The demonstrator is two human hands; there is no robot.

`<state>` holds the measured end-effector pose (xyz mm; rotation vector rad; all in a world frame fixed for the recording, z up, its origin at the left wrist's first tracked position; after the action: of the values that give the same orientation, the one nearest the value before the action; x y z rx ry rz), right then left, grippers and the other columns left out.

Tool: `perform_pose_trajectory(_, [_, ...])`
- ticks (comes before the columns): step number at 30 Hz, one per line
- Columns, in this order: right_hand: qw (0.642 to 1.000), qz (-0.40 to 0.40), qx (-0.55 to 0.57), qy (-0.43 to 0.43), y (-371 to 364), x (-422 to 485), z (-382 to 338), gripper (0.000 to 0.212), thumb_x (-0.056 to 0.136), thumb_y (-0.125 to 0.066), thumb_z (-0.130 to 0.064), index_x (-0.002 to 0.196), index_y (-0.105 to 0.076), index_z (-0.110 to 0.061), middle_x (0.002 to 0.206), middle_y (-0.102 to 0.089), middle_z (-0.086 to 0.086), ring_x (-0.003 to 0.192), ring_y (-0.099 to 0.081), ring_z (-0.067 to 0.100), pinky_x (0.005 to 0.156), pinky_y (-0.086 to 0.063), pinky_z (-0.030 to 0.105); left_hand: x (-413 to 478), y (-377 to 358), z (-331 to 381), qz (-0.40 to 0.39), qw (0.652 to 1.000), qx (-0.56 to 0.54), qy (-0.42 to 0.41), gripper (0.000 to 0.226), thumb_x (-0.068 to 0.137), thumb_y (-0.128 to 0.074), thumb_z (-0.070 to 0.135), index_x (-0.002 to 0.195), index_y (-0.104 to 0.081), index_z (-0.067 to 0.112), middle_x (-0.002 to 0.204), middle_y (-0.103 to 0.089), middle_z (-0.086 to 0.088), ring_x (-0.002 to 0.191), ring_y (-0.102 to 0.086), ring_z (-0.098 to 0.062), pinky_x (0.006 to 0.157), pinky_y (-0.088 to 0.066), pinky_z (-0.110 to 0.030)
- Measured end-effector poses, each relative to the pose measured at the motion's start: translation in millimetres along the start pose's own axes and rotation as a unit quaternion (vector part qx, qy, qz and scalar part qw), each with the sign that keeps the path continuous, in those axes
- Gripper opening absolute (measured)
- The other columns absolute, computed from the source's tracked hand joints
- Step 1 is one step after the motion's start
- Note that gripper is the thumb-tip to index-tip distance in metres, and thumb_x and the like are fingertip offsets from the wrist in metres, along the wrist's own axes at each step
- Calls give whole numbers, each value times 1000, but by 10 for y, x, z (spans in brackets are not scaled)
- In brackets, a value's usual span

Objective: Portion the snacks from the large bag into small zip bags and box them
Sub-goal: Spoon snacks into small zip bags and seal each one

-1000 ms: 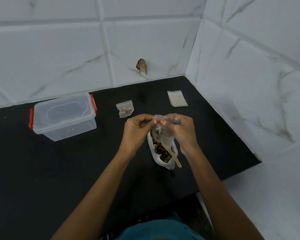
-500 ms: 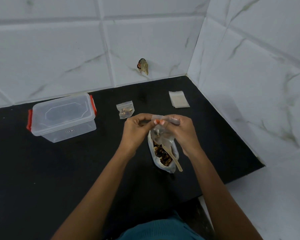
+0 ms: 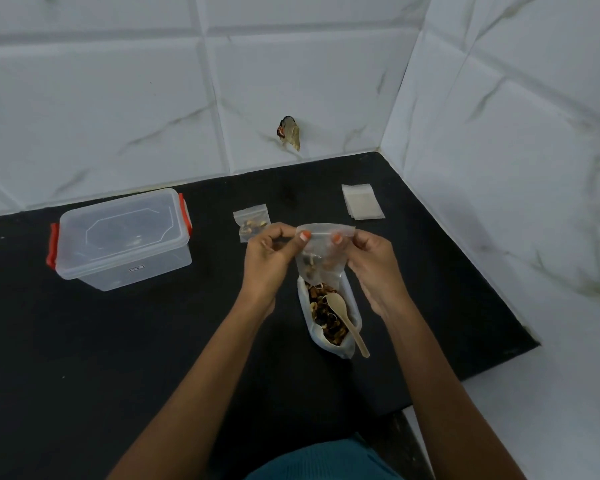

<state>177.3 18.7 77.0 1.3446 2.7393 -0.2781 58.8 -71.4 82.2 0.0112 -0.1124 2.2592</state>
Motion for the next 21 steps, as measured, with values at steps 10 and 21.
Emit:
perform_pose_trajectory(10, [995, 82, -46, 38, 47, 323, 35, 14, 89, -54, -6, 87, -66, -12, 85, -67, 3, 83, -65, 13, 76, -54, 26, 218, 16, -215, -6, 997, -61, 53, 13, 89, -54, 8, 97, -64, 9, 82, -71, 8, 83, -66, -8, 81, -54, -30])
perform_pose_trajectory(21, [995, 76, -67, 18, 80, 893, 242, 13, 92, -52, -14, 87, -64, -17, 87, -64, -1, 90, -64, 19, 85, -53, 39, 589, -104, -531, -91, 990, -16, 111, 55, 80, -63, -2, 118, -41, 32, 117, -56, -4, 107, -60, -20, 83, -54, -33])
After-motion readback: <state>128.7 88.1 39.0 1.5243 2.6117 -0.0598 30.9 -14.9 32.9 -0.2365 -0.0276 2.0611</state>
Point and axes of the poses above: each hand's wrist, its own x-axis towards the middle knuckle, its own y-axis out of the back of the hand, z = x × y, the point moved 7 cm from there along x, towards the middle knuckle
